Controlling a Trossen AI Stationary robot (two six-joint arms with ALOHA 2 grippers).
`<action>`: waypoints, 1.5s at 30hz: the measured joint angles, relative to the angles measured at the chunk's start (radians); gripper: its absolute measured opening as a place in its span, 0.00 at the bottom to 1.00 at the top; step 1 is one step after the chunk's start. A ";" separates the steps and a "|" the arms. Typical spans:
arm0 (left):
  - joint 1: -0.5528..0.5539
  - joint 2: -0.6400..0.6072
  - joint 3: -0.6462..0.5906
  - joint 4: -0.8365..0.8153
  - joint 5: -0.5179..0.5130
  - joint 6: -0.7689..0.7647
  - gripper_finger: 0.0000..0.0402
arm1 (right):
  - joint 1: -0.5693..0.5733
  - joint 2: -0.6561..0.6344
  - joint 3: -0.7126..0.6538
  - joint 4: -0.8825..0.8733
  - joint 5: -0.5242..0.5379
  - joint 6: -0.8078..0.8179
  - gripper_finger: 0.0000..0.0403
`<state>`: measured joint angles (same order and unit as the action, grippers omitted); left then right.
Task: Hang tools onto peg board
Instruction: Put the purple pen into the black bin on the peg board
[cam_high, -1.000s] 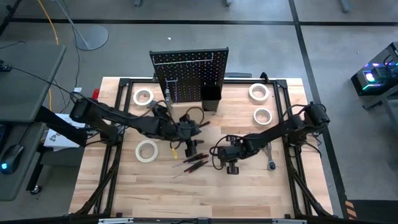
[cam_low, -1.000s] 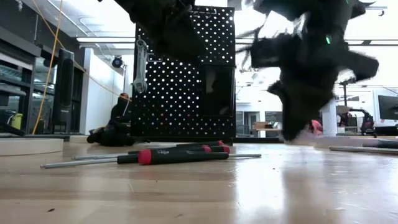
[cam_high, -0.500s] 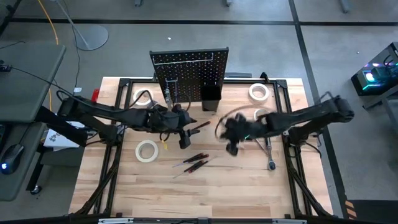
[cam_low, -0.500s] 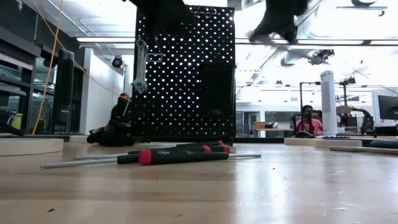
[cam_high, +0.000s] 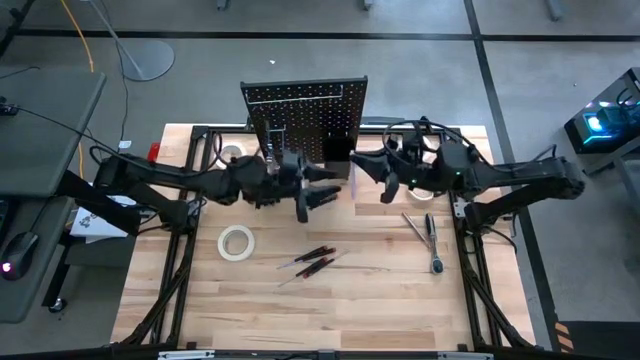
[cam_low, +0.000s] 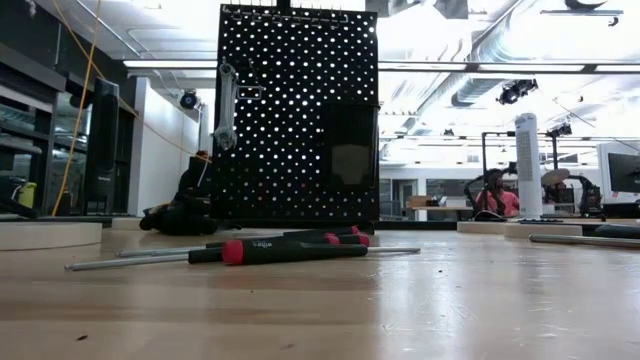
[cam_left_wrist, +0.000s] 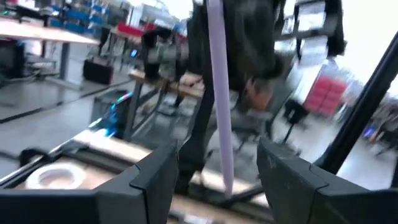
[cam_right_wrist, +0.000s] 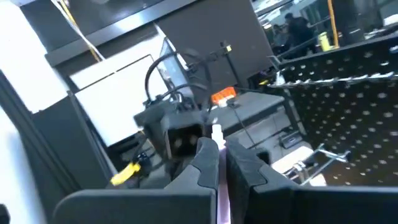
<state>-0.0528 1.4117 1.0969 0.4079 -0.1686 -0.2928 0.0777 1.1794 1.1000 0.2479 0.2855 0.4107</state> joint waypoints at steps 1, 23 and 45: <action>0.008 0.000 0.000 0.023 0.017 -0.019 0.50 | 0.000 0.009 0.000 0.013 -0.005 0.000 0.00; 0.067 0.000 0.000 0.062 0.238 -0.132 0.48 | -0.041 0.139 -0.001 0.274 -0.051 -0.011 0.00; 0.084 -0.001 0.000 0.004 0.189 -0.117 0.04 | -0.046 0.138 -0.001 0.277 -0.076 0.031 0.06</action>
<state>0.0309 1.4109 1.0969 0.4119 0.0201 -0.4099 0.0315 1.3174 1.0988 0.5252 0.2096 0.4416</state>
